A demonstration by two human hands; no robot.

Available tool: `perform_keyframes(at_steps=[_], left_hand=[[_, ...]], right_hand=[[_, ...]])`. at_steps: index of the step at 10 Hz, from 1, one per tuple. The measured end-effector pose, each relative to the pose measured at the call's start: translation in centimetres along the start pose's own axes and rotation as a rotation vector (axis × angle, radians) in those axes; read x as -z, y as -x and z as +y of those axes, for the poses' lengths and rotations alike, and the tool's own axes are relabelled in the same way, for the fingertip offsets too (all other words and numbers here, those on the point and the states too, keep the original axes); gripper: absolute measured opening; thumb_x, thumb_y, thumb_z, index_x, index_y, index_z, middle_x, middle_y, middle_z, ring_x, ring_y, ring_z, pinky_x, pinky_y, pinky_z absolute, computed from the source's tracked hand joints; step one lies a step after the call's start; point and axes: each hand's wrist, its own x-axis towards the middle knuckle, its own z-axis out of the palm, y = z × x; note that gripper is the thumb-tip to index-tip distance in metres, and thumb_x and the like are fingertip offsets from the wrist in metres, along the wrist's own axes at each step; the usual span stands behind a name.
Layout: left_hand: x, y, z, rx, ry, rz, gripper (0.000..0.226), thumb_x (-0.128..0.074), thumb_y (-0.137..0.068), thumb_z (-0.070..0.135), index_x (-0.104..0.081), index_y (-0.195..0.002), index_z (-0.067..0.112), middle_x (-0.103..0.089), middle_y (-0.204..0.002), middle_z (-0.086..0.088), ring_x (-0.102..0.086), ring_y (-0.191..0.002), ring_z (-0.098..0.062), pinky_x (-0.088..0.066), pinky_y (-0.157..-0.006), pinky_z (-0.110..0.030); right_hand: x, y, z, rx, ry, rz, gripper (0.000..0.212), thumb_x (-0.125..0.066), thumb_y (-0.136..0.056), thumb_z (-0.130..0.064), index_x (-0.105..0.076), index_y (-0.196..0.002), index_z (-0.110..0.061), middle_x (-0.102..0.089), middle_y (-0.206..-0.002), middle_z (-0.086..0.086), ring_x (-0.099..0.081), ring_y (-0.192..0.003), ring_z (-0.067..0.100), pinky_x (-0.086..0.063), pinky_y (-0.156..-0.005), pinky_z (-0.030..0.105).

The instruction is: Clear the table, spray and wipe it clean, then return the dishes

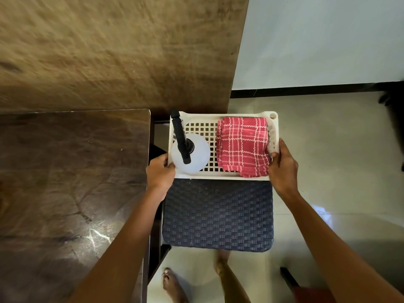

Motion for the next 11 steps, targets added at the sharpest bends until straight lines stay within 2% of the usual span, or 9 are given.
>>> perform_keyframes(at_steps=[1, 2, 3, 4, 5, 7, 8, 9, 11], left_hand=[[0.1, 0.7, -0.1, 0.018, -0.015, 0.045, 0.023, -0.053, -0.088, 0.004, -0.059, -0.067, 0.01, -0.053, -0.063, -0.001, -0.047, -0.066, -0.013, -0.03, -0.055, -0.019], [0.2, 2.8, -0.9, 0.064, -0.049, 0.067, 0.038, -0.051, -0.088, 0.003, -0.04, -0.053, 0.015, -0.042, -0.054, 0.002, -0.034, -0.053, -0.009, -0.024, -0.05, -0.022], [0.3, 5.1, -2.8, 0.101, -0.034, 0.092, 0.037, -0.051, -0.088, 0.003, -0.041, -0.053, 0.014, -0.04, -0.052, 0.001, -0.032, -0.05, -0.009, -0.022, -0.049, -0.023], [0.6, 6.5, -4.4, 0.127, -0.059, 0.074, 0.018, -0.053, -0.09, 0.009, -0.06, -0.074, 0.004, -0.059, -0.066, -0.014, -0.043, -0.055, -0.011, -0.028, -0.049, -0.021], [0.7, 6.8, -5.5, 0.113, -0.068, 0.063, 0.016, -0.055, -0.091, 0.012, -0.063, -0.079, 0.006, -0.062, -0.069, -0.014, -0.046, -0.057, -0.012, -0.03, -0.048, -0.019], [0.7, 6.8, -5.4, 0.062, -0.088, 0.06, 0.016, -0.053, -0.092, 0.009, -0.064, -0.083, 0.014, -0.06, -0.069, 0.001, -0.05, -0.06, -0.007, -0.029, -0.047, -0.009], [0.7, 6.9, -6.1, 0.056, -0.067, 0.057, 0.015, -0.054, -0.092, 0.01, -0.066, -0.085, 0.012, -0.065, -0.074, -0.003, -0.056, -0.069, -0.015, -0.032, -0.05, -0.013], [0.8, 7.3, -6.2, 0.056, -0.054, 0.049, 0.018, -0.052, -0.091, 0.007, -0.068, -0.096, 0.012, -0.07, -0.086, -0.006, -0.061, -0.082, -0.021, -0.04, -0.063, -0.018], [2.8, 8.8, -5.9, -0.056, -0.121, 0.045, 0.035, -0.04, -0.091, -0.006, -0.061, -0.117, 0.004, -0.068, -0.108, -0.014, -0.059, -0.091, -0.022, -0.048, -0.082, -0.032]], right_hand=[[0.2, 1.2, 0.3, -0.026, -0.007, -0.006, 0.045, -0.037, -0.098, -0.018, -0.031, -0.143, -0.014, -0.056, -0.116, 0.011, -0.059, -0.09, 0.011, -0.053, -0.081, 0.032], [0.2, 3.4, 0.9, -0.08, -0.109, -0.009, 0.038, -0.034, -0.1, -0.015, -0.038, -0.138, -0.015, -0.057, -0.096, 0.001, -0.06, -0.068, -0.006, -0.052, -0.061, 0.009], [0.2, 5.9, 1.9, -0.127, -0.152, -0.004, 0.037, -0.033, -0.1, -0.013, -0.038, -0.136, -0.023, -0.055, -0.086, -0.002, -0.055, -0.057, -0.013, -0.044, -0.05, 0.003], [0.1, 8.3, 2.3, -0.19, -0.169, 0.003, 0.034, -0.033, -0.101, -0.015, -0.041, -0.131, -0.027, -0.059, -0.093, 0.002, -0.06, -0.065, -0.004, -0.05, -0.056, 0.008], [-0.1, 9.6, 2.9, -0.185, -0.084, 0.007, 0.046, -0.035, -0.099, -0.014, -0.029, -0.145, -0.02, -0.057, -0.119, 0.013, -0.059, -0.091, 0.017, -0.054, -0.087, 0.036], [-0.2, 9.7, 2.9, -0.157, -0.065, 0.009, 0.047, -0.034, -0.099, -0.011, -0.027, -0.145, -0.014, -0.054, -0.112, 0.008, -0.052, -0.077, 0.005, -0.042, -0.065, 0.005], [-0.3, 9.8, 3.0, -0.146, -0.073, 0.019, 0.046, -0.033, -0.1, -0.011, -0.028, -0.145, -0.015, -0.055, -0.108, 0.009, -0.052, -0.071, 0.002, -0.04, -0.056, 0.003], [-0.2, 10.1, 2.7, -0.162, -0.092, 0.014, 0.04, -0.032, -0.101, -0.013, -0.034, -0.139, -0.024, -0.058, -0.101, 0.007, -0.057, -0.068, 0.001, -0.046, -0.056, 0.008], [-0.1, 12.3, -0.1, -0.097, -0.041, 0.051, 0.053, -0.041, -0.098, -0.012, -0.022, -0.147, -0.015, -0.045, -0.128, 0.0, -0.045, -0.104, 0.007, -0.045, -0.093, 0.035]])
